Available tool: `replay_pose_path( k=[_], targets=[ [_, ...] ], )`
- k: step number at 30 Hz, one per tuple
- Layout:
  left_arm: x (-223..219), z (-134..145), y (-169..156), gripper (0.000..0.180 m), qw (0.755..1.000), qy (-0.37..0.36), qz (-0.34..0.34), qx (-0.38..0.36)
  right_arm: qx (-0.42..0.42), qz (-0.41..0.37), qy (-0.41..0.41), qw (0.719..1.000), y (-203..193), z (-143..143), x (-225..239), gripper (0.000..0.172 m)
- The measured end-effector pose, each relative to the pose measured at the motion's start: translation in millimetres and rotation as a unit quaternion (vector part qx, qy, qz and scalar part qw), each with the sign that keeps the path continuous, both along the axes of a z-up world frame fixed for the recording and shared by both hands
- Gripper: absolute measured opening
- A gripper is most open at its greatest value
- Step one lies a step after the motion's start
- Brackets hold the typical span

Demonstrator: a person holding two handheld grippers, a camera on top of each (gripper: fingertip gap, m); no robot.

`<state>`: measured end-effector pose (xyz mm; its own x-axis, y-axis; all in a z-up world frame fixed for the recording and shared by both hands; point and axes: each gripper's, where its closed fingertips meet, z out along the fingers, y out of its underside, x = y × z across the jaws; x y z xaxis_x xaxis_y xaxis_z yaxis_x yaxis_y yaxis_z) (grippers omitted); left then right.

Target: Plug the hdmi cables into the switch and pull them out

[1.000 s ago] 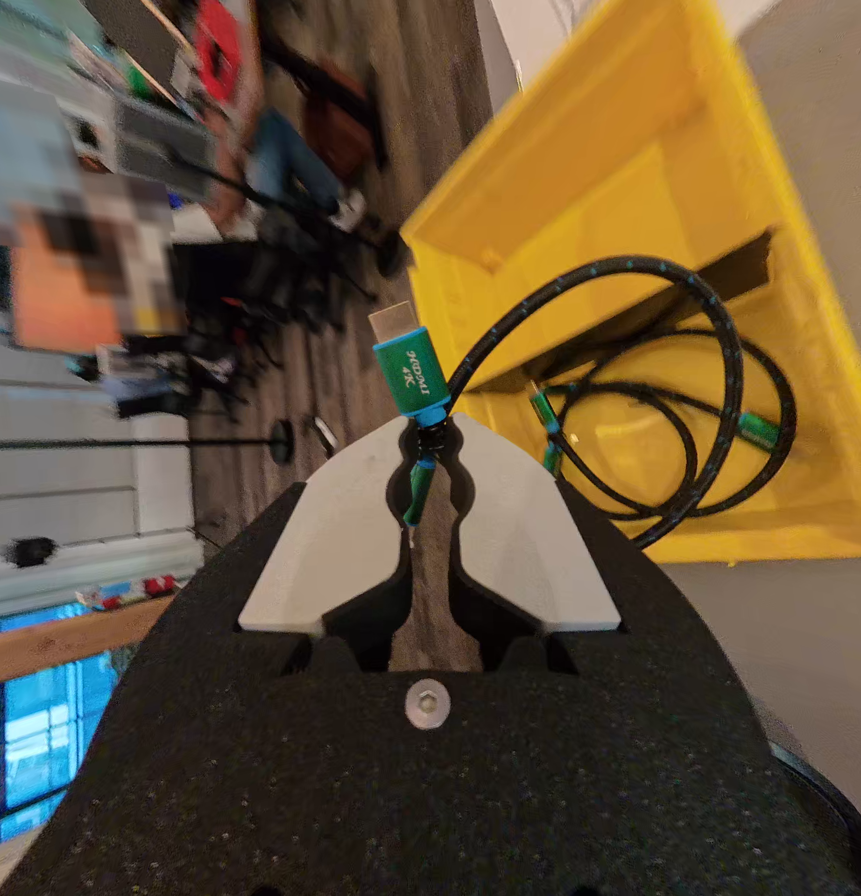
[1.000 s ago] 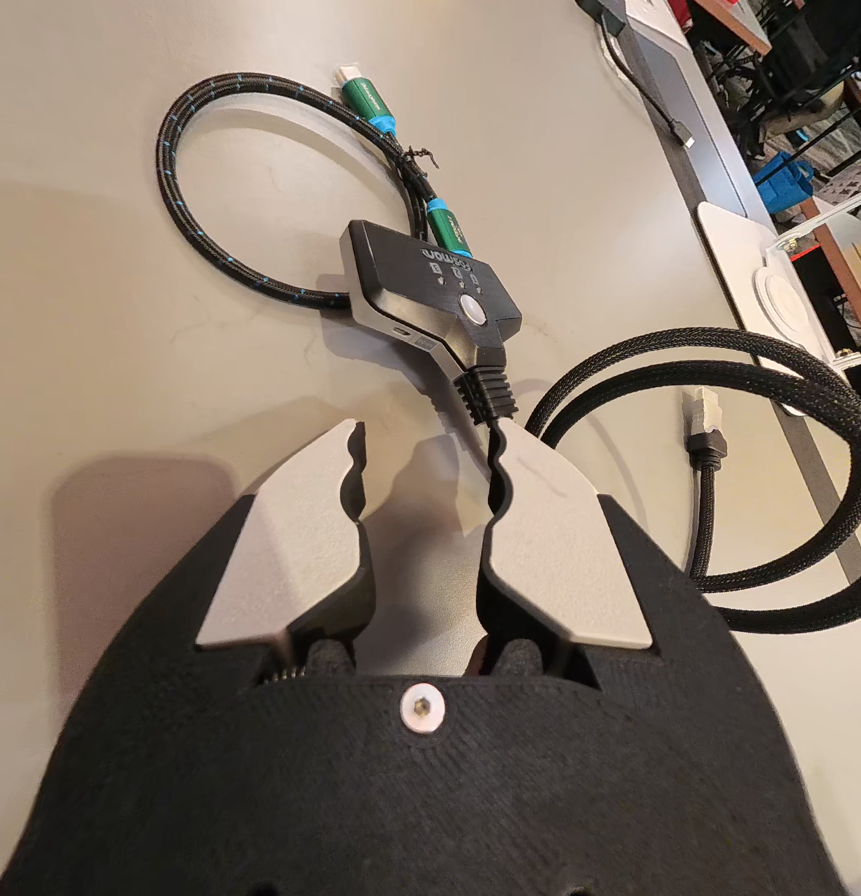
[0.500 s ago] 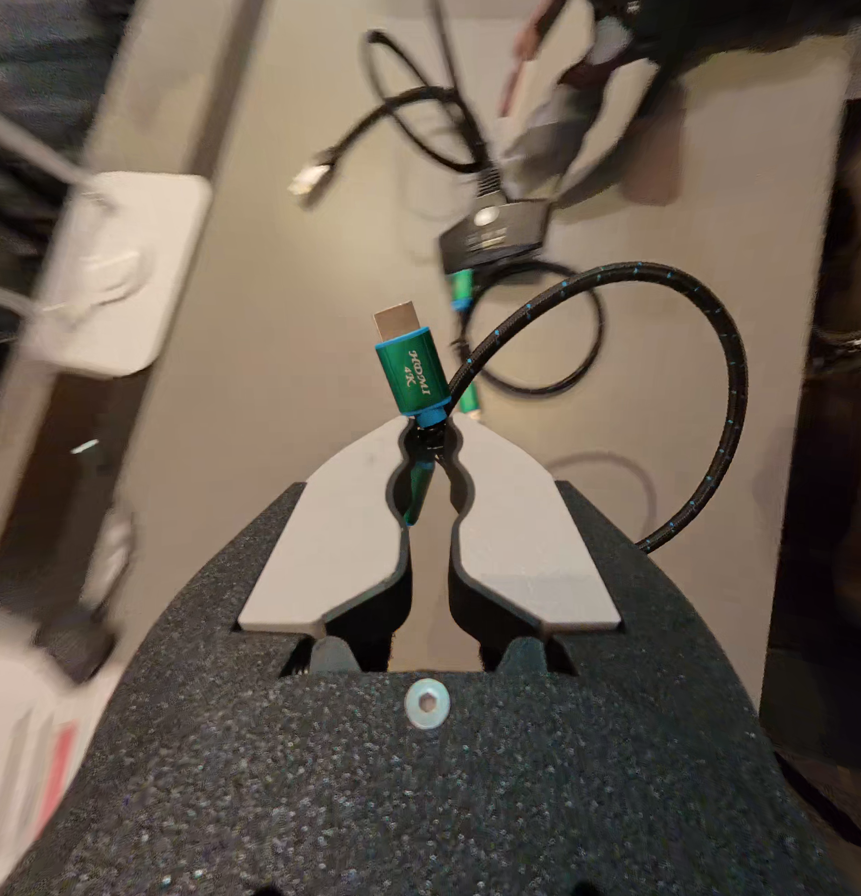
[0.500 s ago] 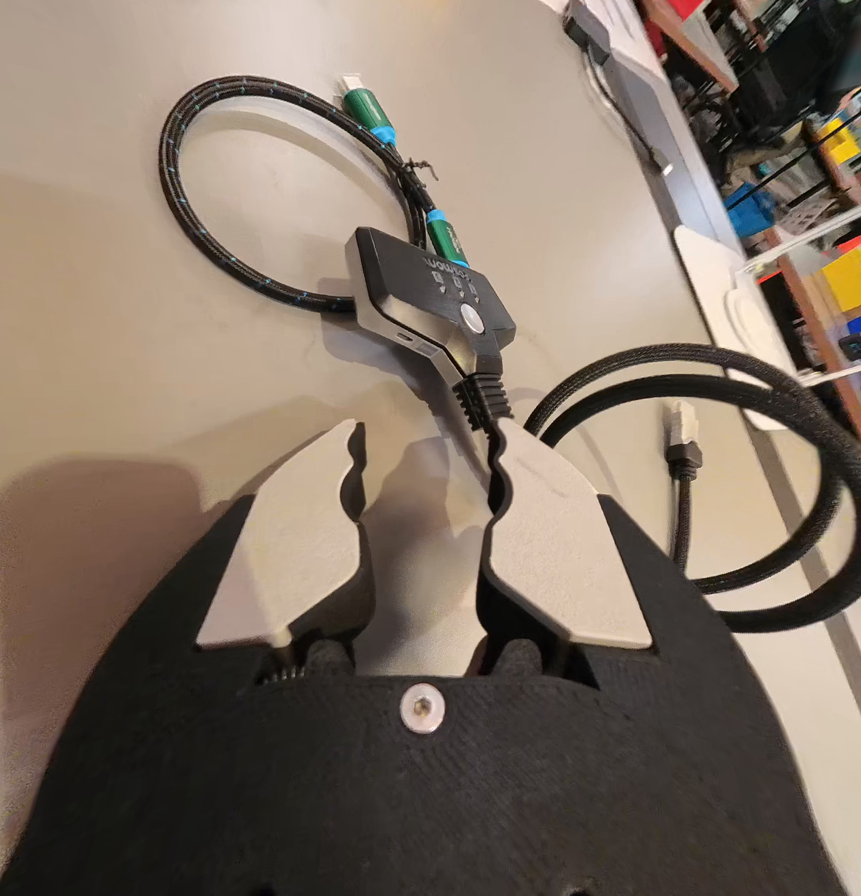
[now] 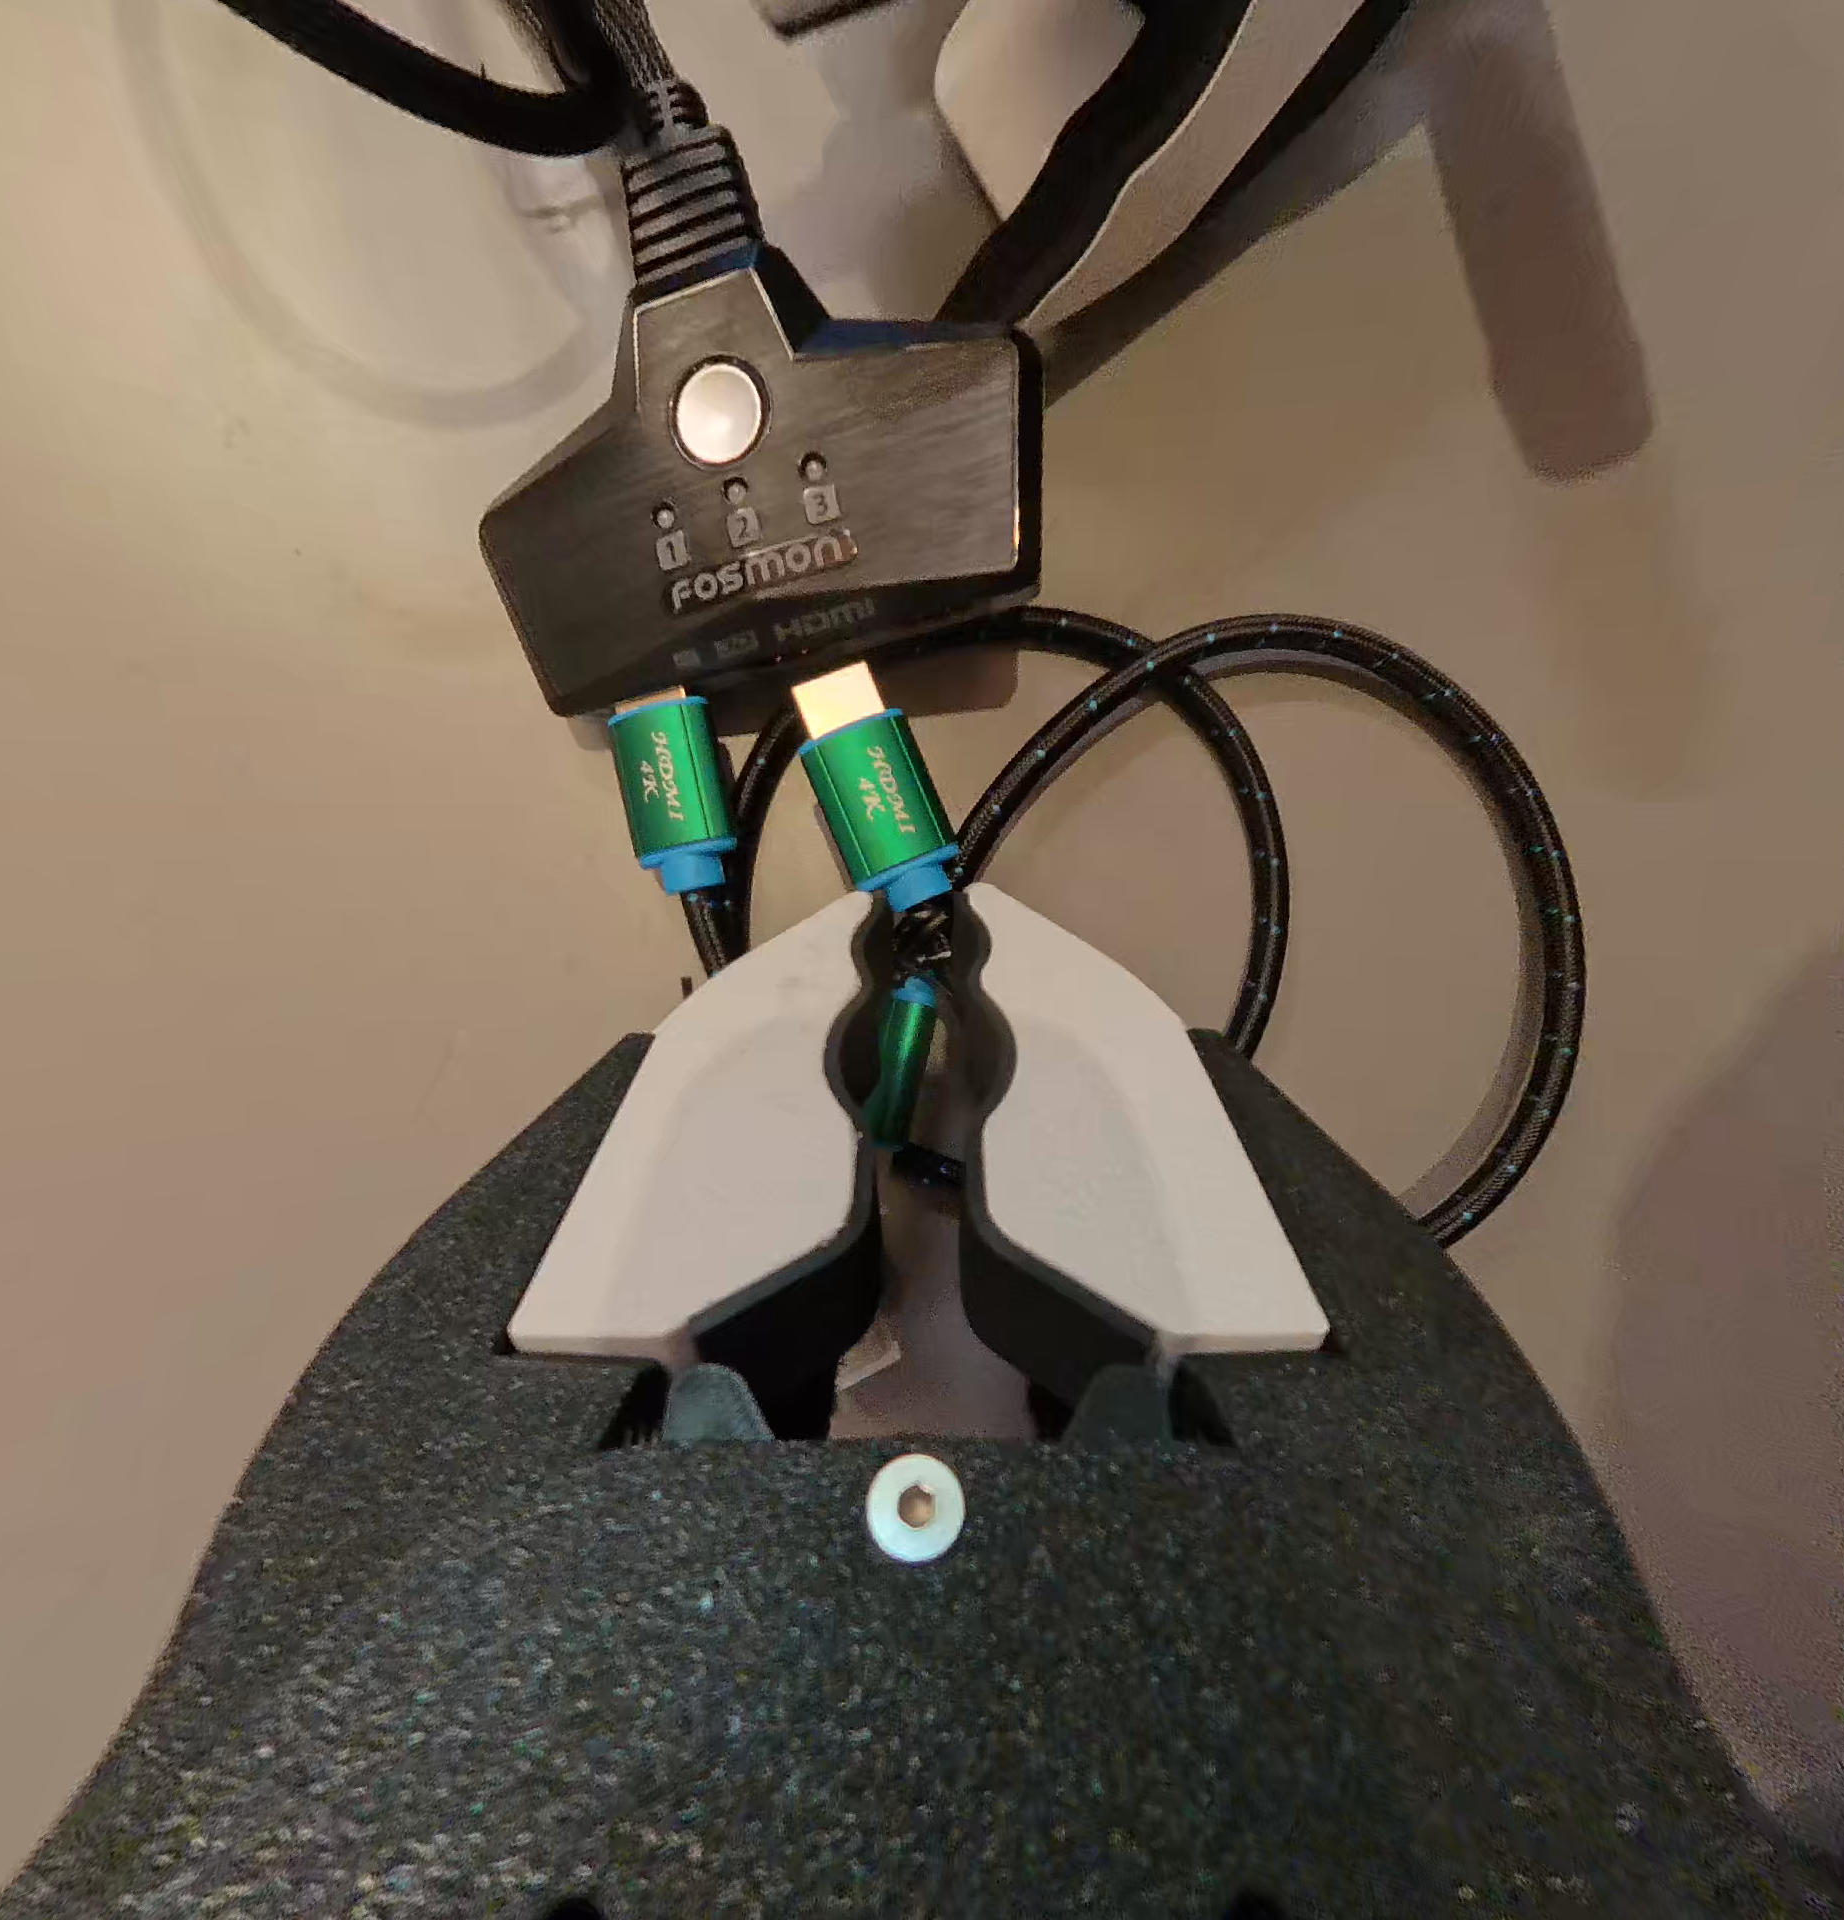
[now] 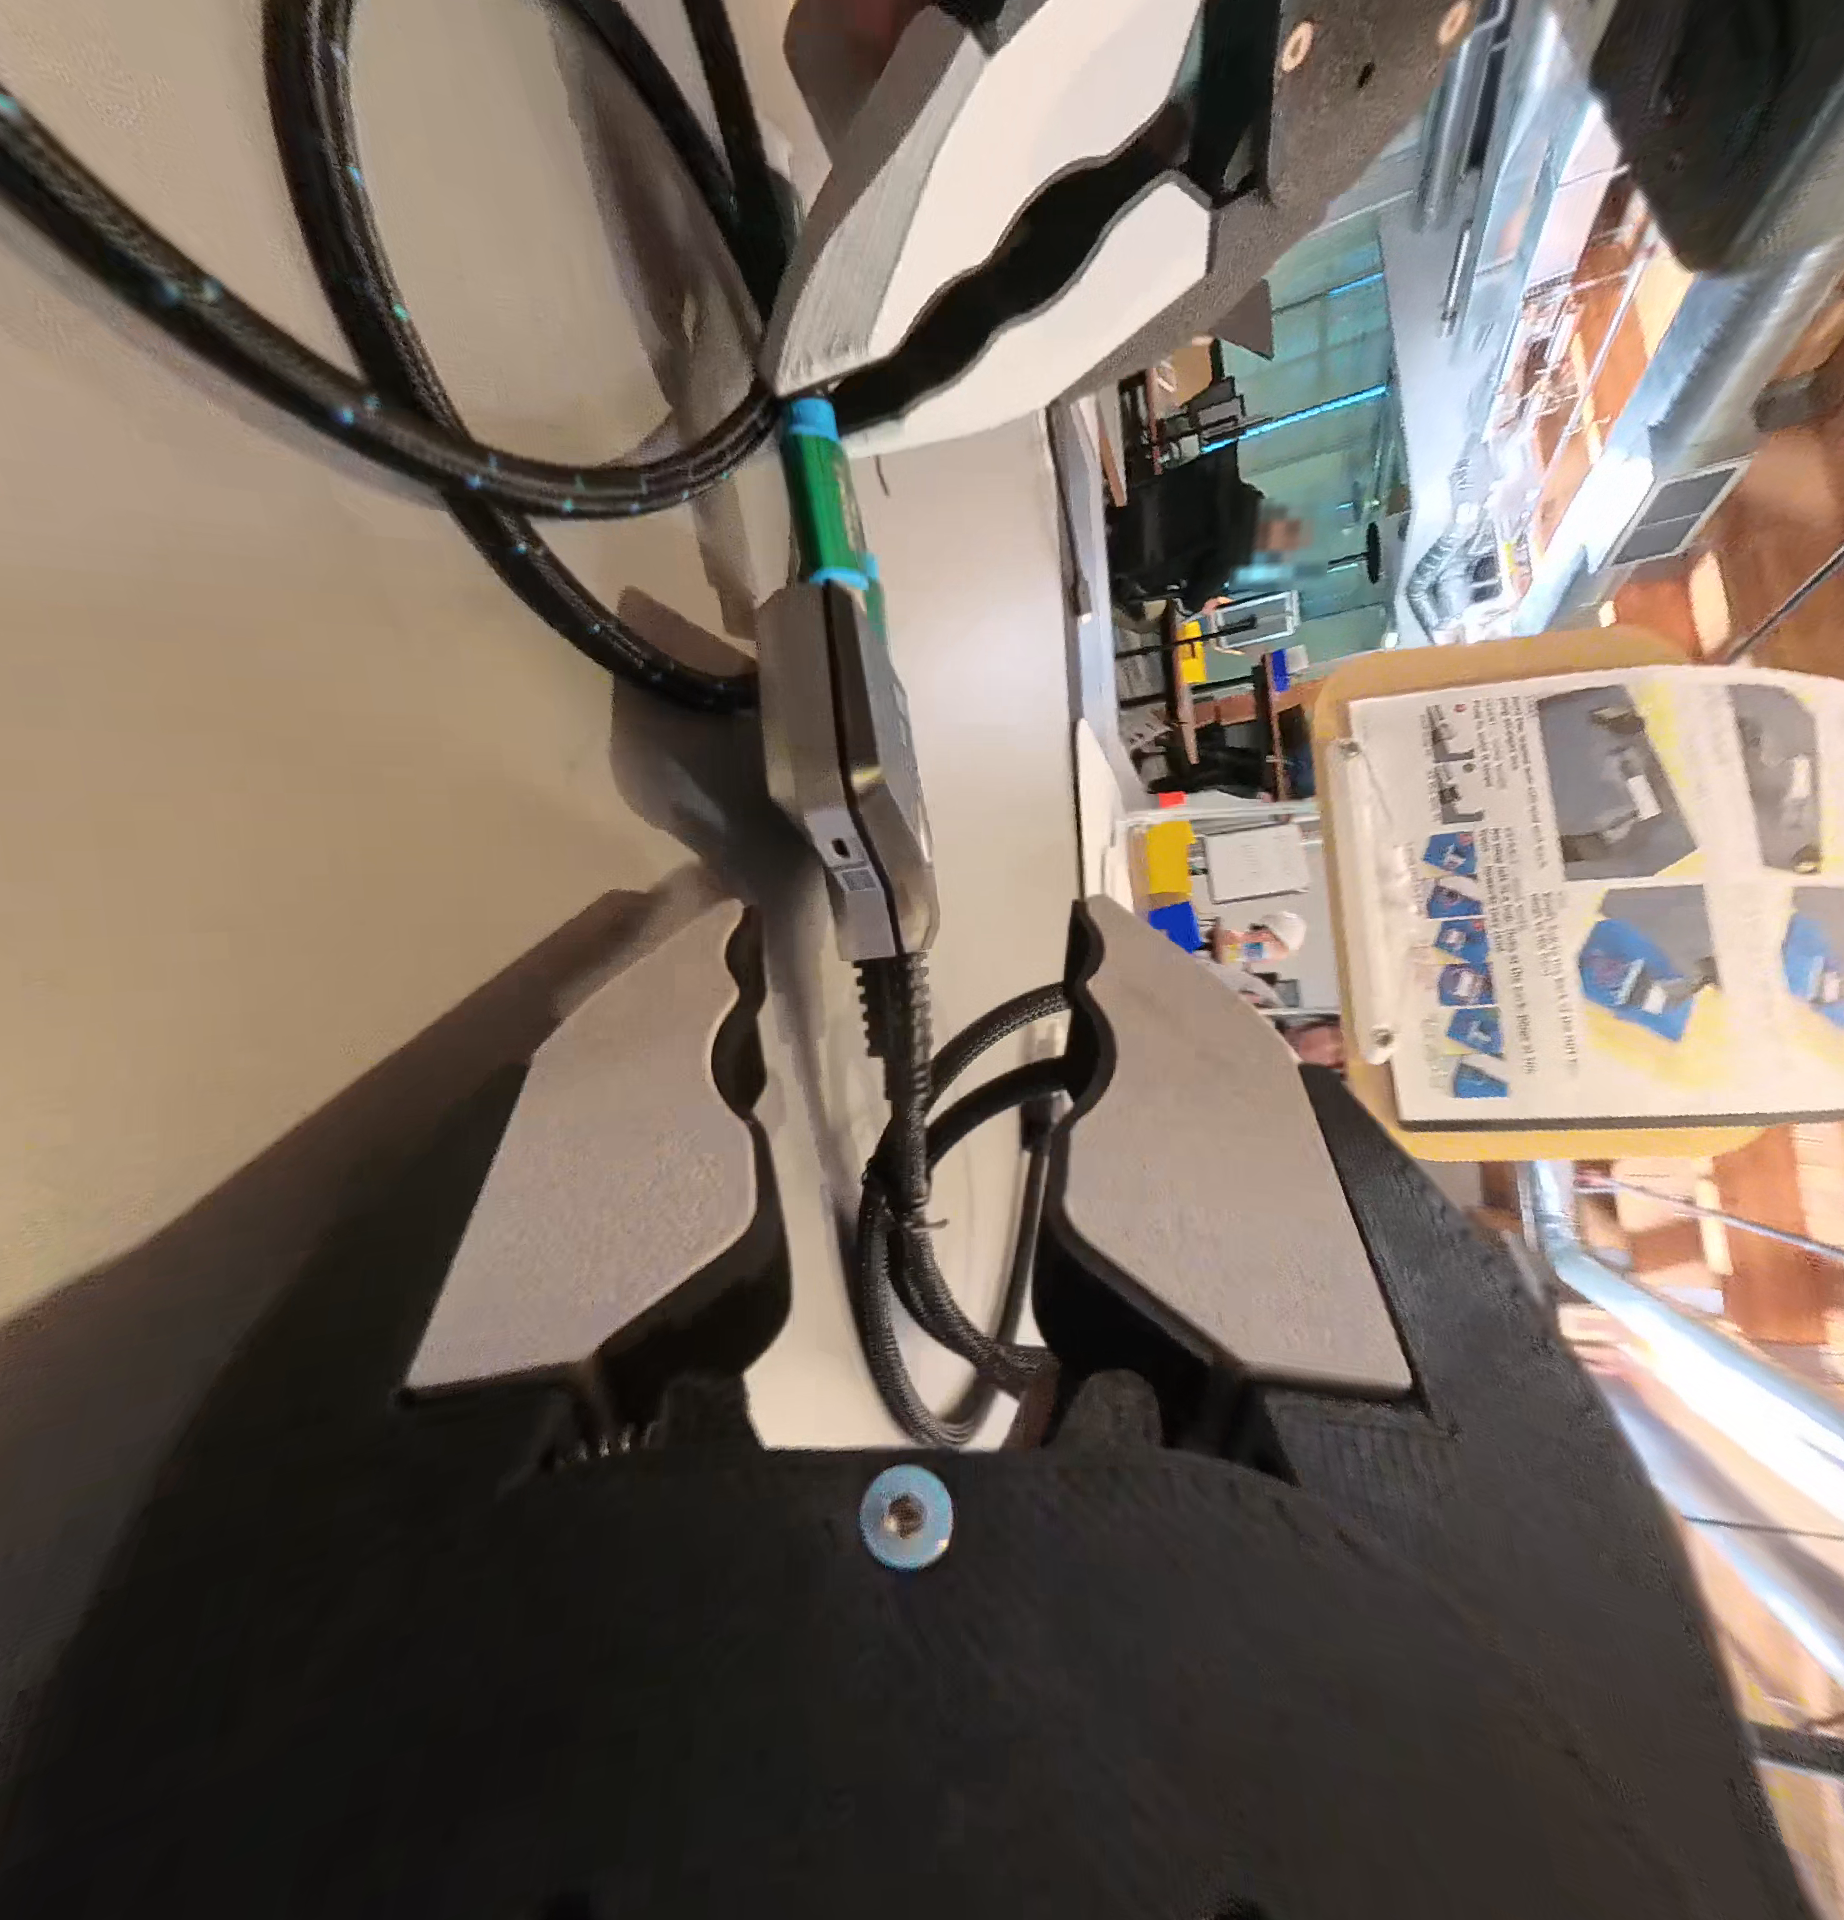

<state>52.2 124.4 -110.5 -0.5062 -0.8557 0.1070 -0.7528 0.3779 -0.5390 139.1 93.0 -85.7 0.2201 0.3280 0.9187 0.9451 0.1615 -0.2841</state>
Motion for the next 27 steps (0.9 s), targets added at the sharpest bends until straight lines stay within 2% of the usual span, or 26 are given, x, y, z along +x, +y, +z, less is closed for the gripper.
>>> replay_pose_path(
  k=[5,7,13,18,27],
  targets=[
    [4,-3,-2,0.011,1.0,-0.009,0.011,0.008,0.048,-0.021,-0.121,0.991,15,-1,-1,0.046],
    [4,-3,-2,0.011,1.0,-0.012,0.013,0.009,0.046,-0.019,-0.139,0.989,18,-3,-4,0.046],
    [5,-3,-2,0.011,1.0,-0.019,0.017,-0.008,0.012,0.002,-0.155,0.988,21,-8,-11,0.045],
    [5,-2,-2,0.01,0.998,-0.029,0.023,-0.054,-0.012,-0.012,-0.157,0.987,28,-11,-2,0.045],
    [7,-3,1,0.011,0.99,-0.049,0.036,-0.125,0.002,-0.017,-0.145,0.989,38,-14,-9,0.026]
  ],
)
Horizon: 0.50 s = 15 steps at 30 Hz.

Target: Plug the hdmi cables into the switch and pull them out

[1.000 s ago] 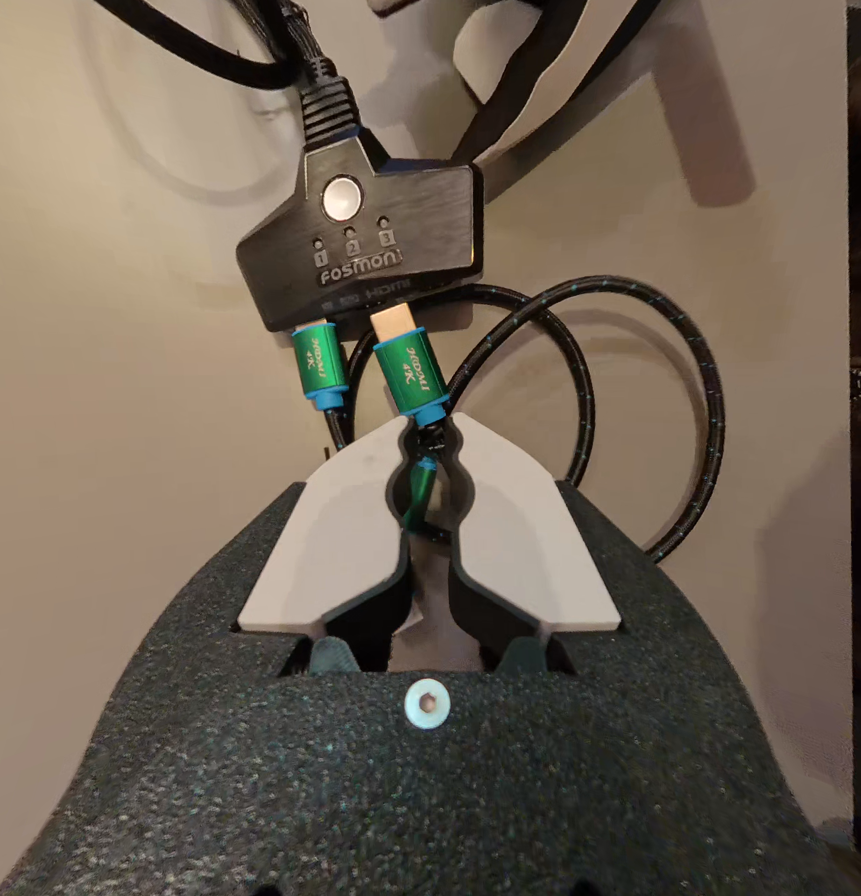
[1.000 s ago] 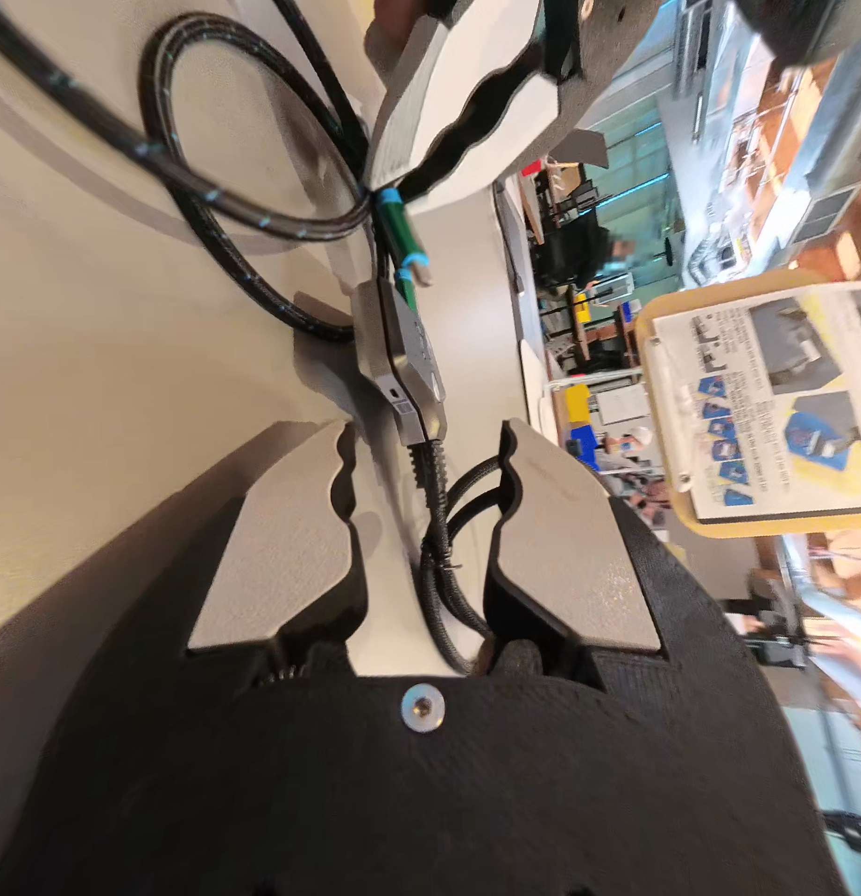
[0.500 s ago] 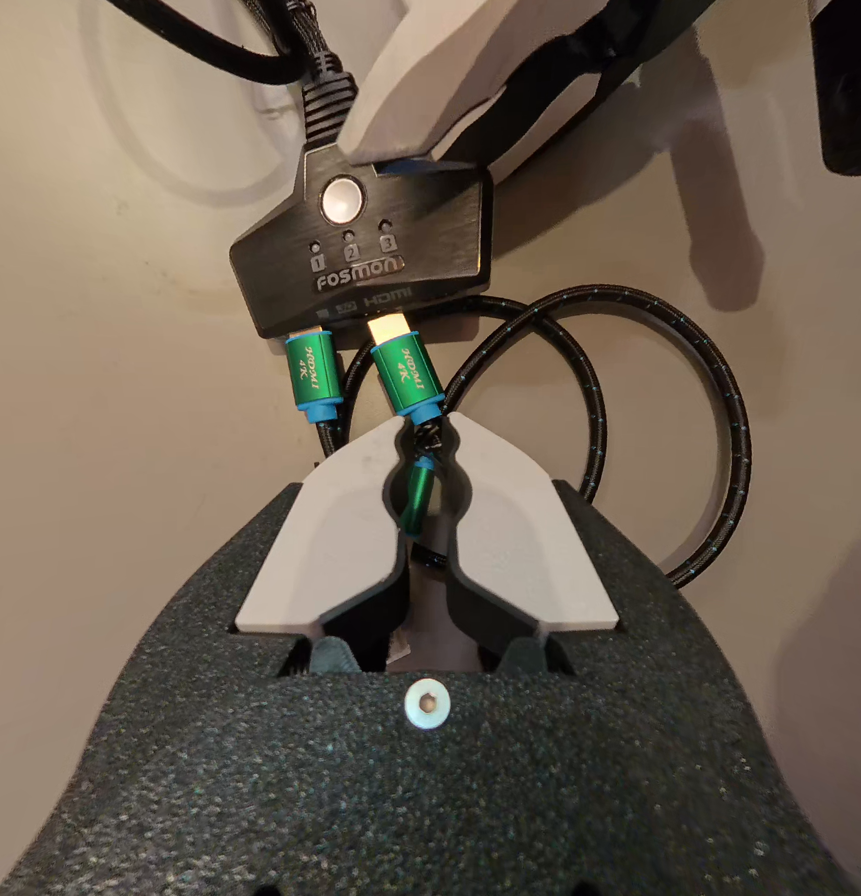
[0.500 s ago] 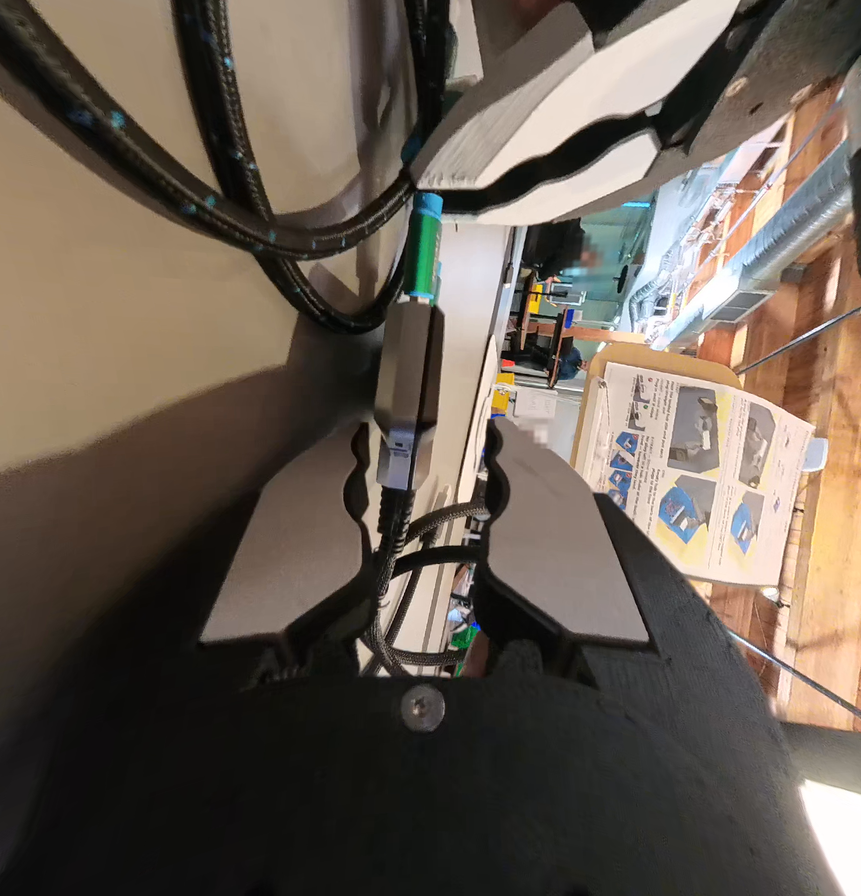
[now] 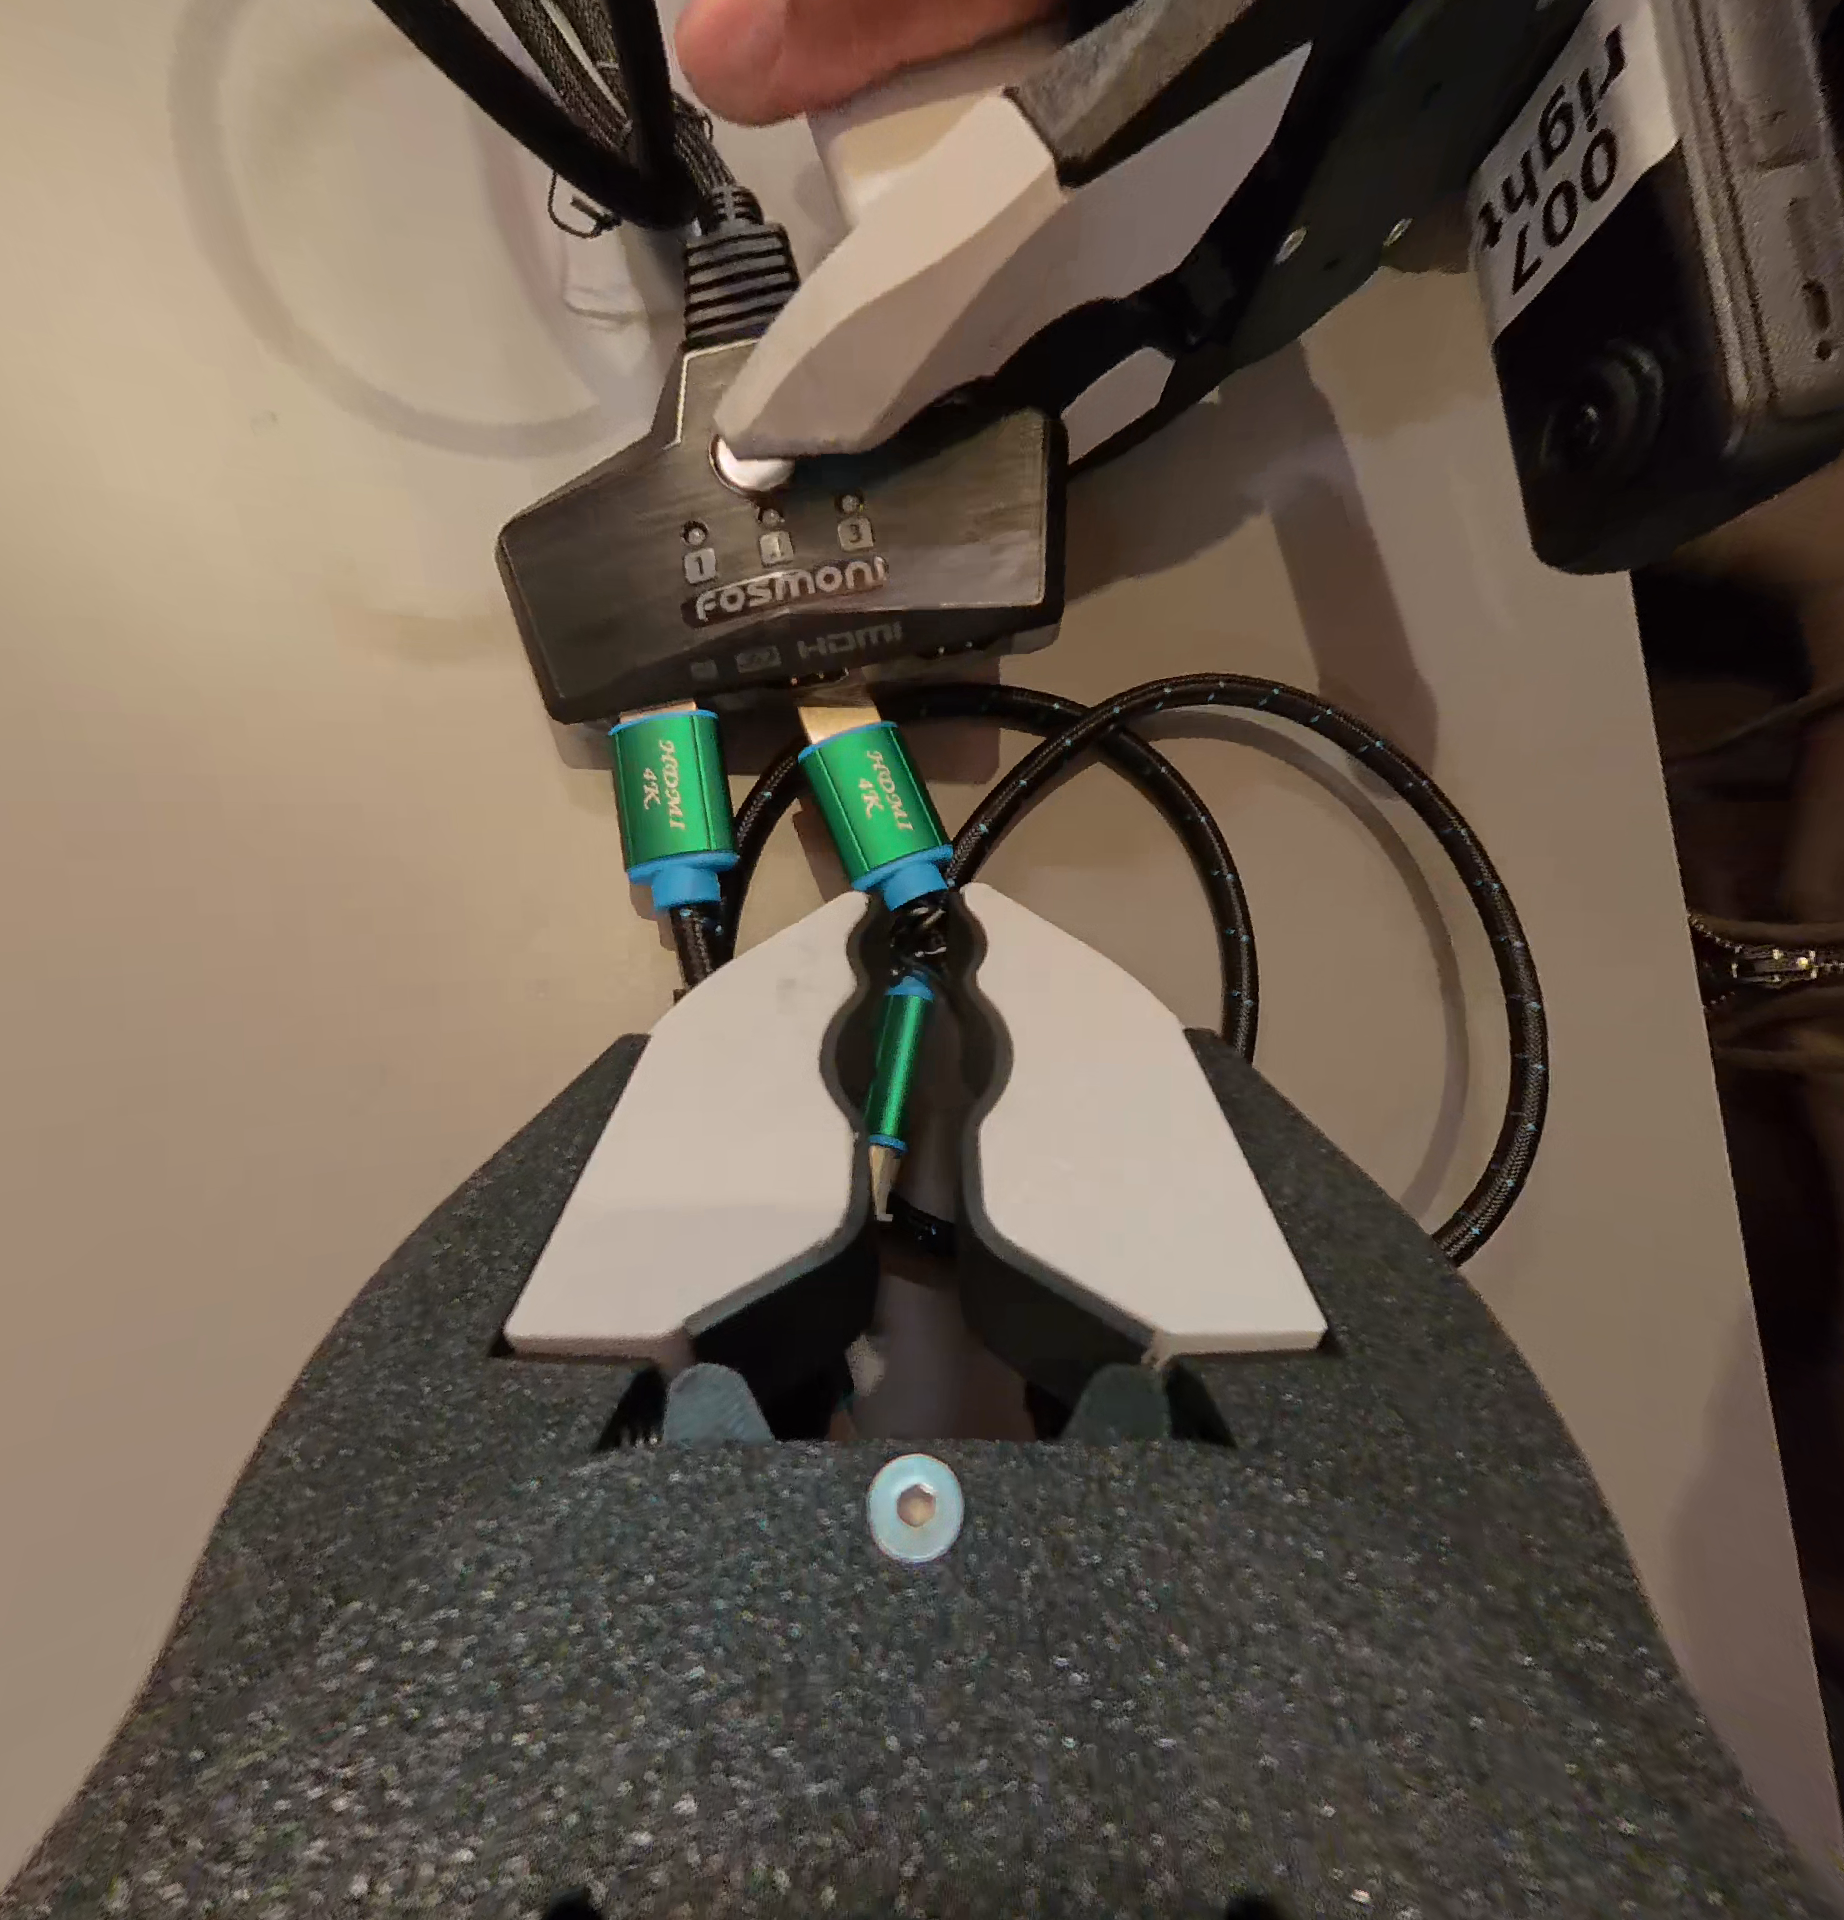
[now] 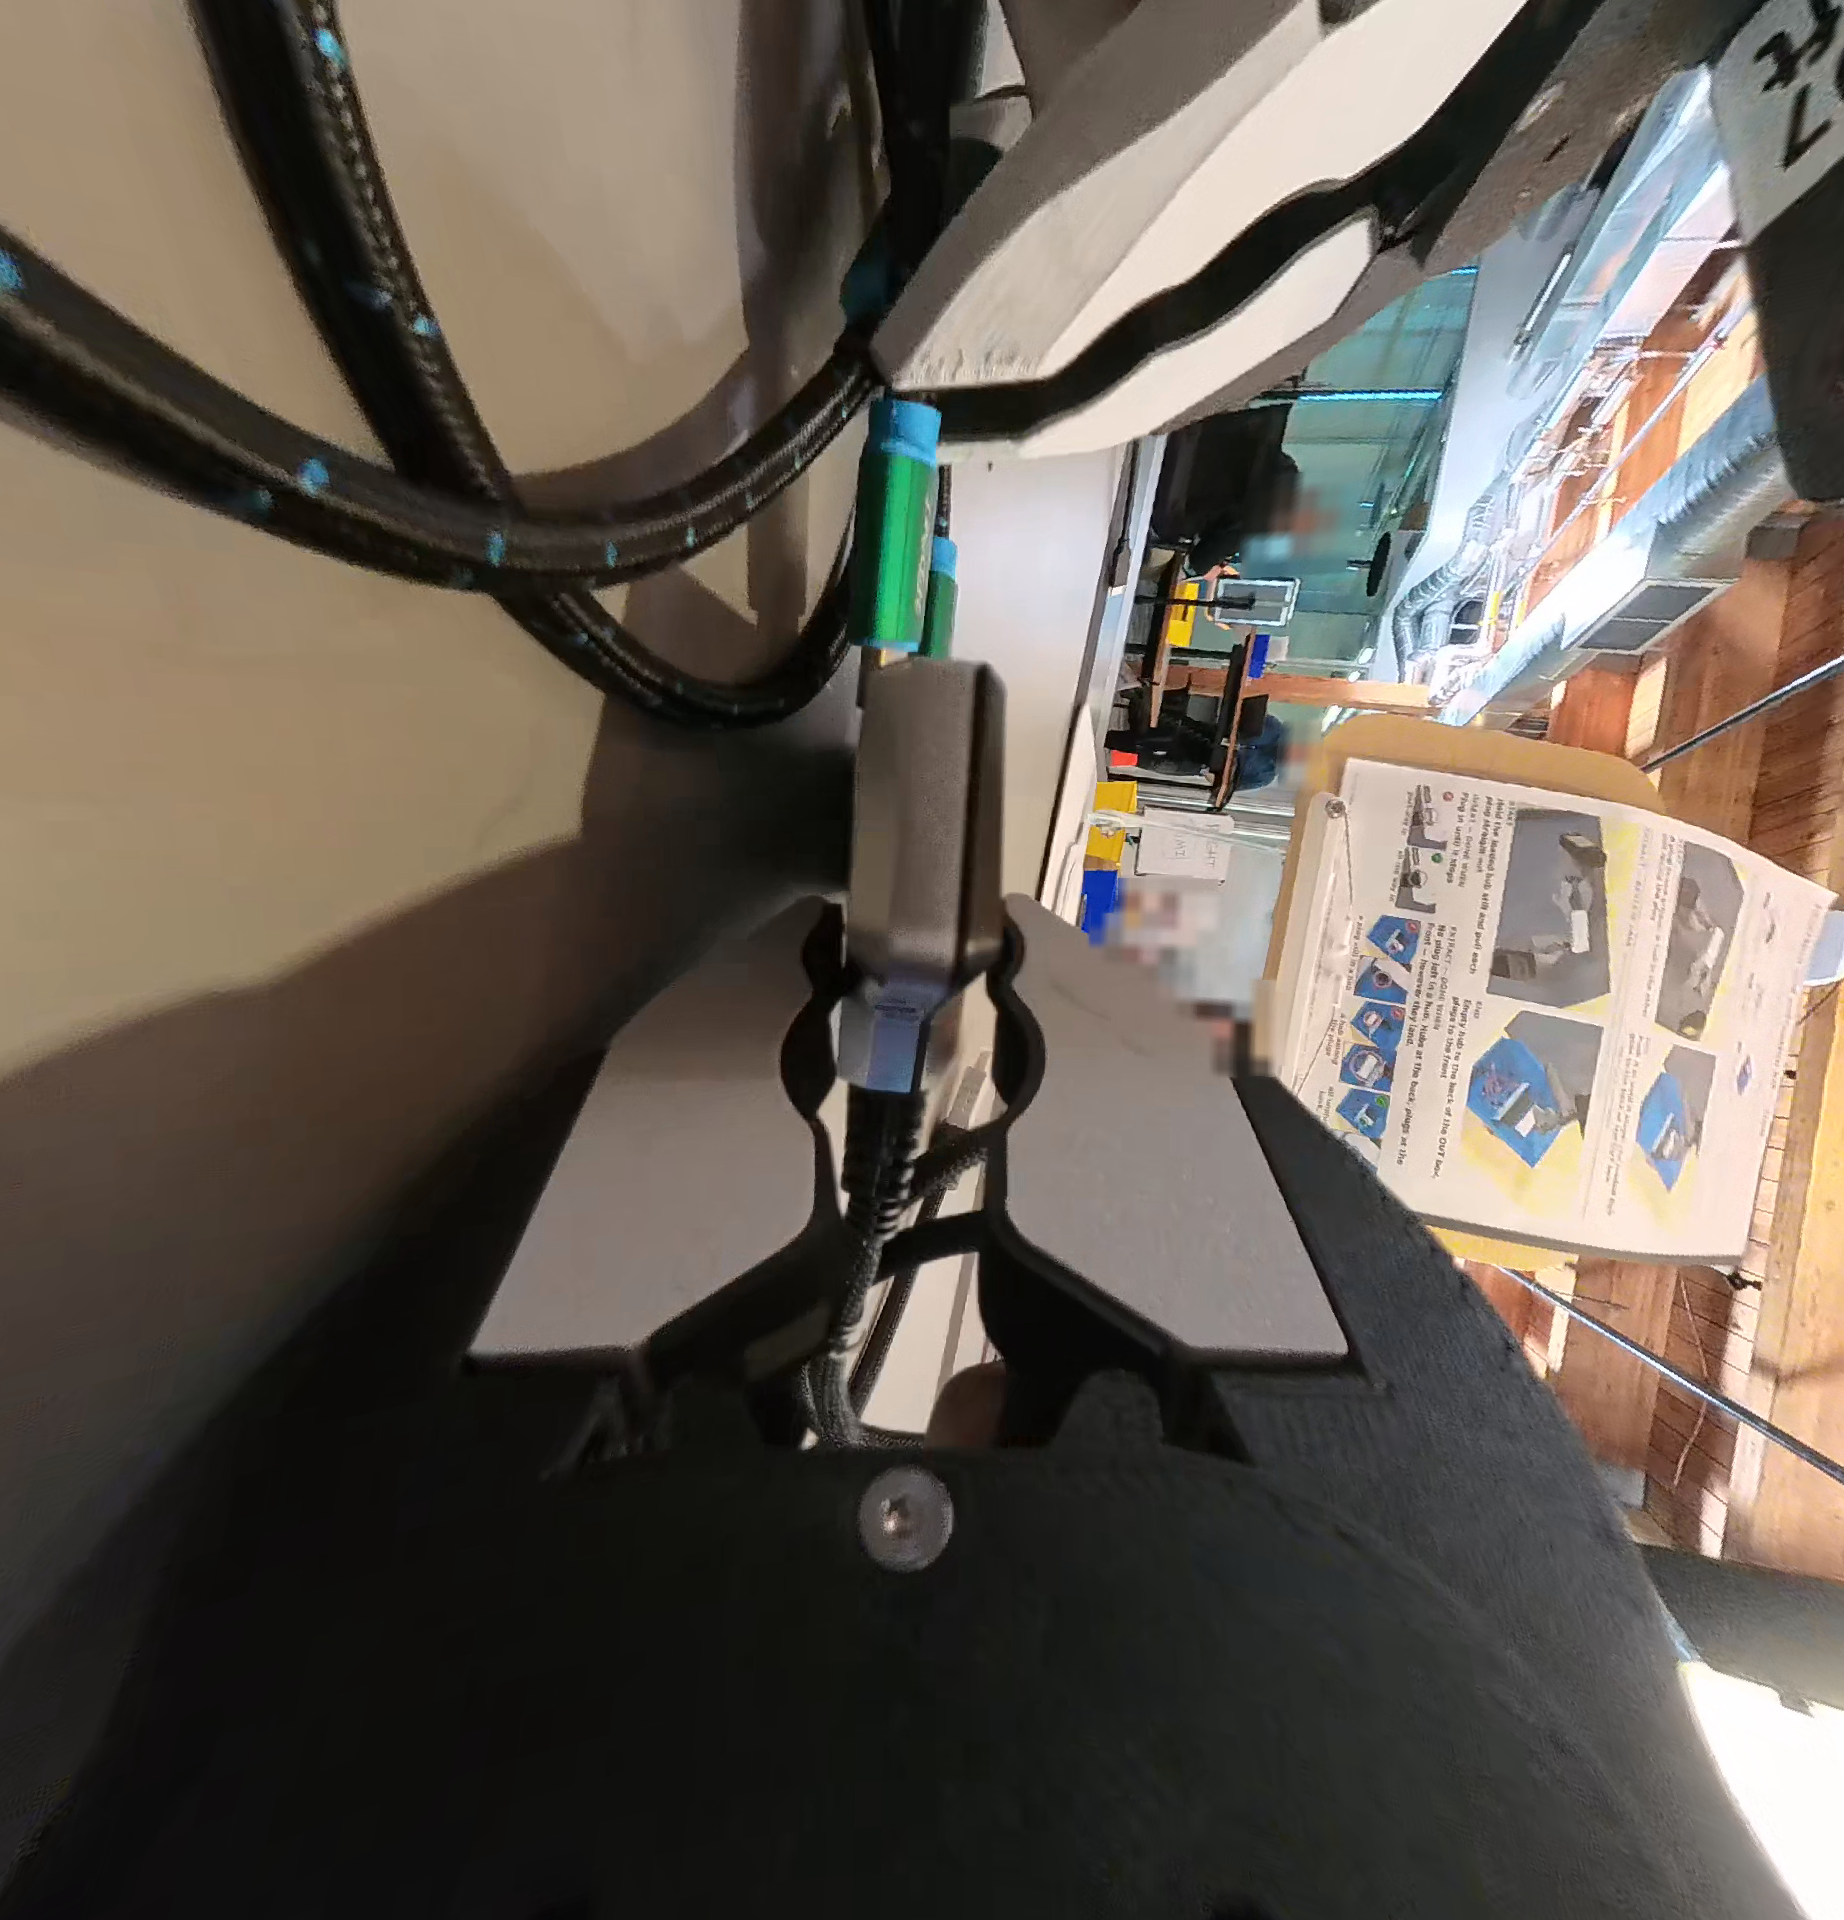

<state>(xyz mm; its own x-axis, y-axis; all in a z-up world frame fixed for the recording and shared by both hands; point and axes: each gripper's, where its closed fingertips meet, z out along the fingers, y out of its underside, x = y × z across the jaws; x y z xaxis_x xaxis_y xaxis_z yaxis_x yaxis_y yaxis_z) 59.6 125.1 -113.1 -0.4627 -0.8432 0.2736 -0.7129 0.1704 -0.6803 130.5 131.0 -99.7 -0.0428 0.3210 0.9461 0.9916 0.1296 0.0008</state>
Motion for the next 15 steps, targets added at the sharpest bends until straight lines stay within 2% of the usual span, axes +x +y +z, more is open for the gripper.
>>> replay_pose_path(
  k=[5,12,15],
  targets=[
    [-2,1,1,0.013,1.0,-0.008,0.005,0.012,0.028,0.006,0.024,0.999,-1,2,-2,0.024],
    [-5,-9,2,0.031,0.995,0.011,0.005,0.103,0.048,0.011,0.02,0.999,-3,5,-3,0.026],
    [-5,-13,0,0.03,0.991,0.012,-0.002,0.132,0.05,0.012,0.019,0.998,-4,5,-2,0.027]
  ],
)
